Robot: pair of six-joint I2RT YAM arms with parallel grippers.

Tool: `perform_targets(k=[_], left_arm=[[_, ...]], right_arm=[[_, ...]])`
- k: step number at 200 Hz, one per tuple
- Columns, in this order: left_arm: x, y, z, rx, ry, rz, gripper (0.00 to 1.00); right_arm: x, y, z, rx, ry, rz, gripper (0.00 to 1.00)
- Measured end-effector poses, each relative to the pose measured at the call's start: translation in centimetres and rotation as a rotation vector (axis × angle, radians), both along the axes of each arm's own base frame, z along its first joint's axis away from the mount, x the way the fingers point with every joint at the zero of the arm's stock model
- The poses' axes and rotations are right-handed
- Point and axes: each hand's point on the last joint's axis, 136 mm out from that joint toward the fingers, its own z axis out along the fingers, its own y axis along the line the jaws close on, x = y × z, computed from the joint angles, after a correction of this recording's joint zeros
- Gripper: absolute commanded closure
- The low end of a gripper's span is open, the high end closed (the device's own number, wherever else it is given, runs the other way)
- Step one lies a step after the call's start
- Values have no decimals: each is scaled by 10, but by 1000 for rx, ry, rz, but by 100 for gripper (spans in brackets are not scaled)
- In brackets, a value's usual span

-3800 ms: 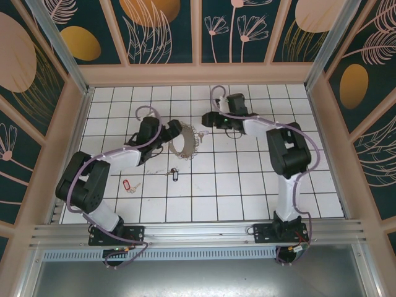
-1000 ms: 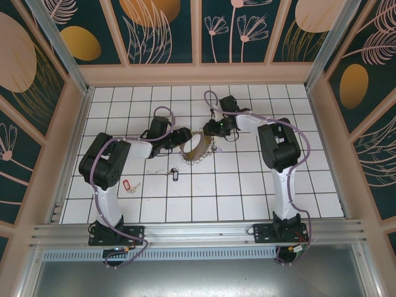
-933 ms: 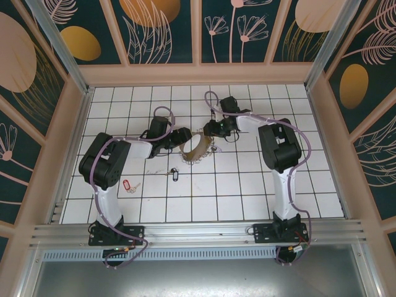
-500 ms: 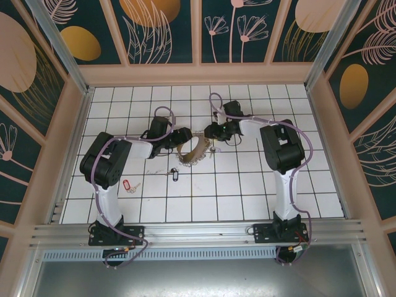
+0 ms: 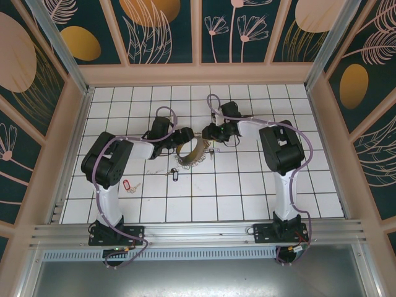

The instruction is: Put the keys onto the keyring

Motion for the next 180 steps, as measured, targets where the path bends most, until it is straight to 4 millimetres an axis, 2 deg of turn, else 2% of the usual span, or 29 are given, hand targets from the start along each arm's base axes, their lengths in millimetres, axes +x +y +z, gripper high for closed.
perform_targets(k=[34,99,149,180], left_arm=[[-9,2,-1,48,20,1,30],[-29,18,-5,120,48,16,27],[-36,24,-11,140,57,17,40],[-36,25,-11,125,44,24,42]], right_arm=[[-2,-7,-1,-79,-21,-10,57],[-5,-2,-2,-144,-66,1,56],[-9,2,-2,-129,-62,21,62],[-17,10,-2,-101,-43,45,66]])
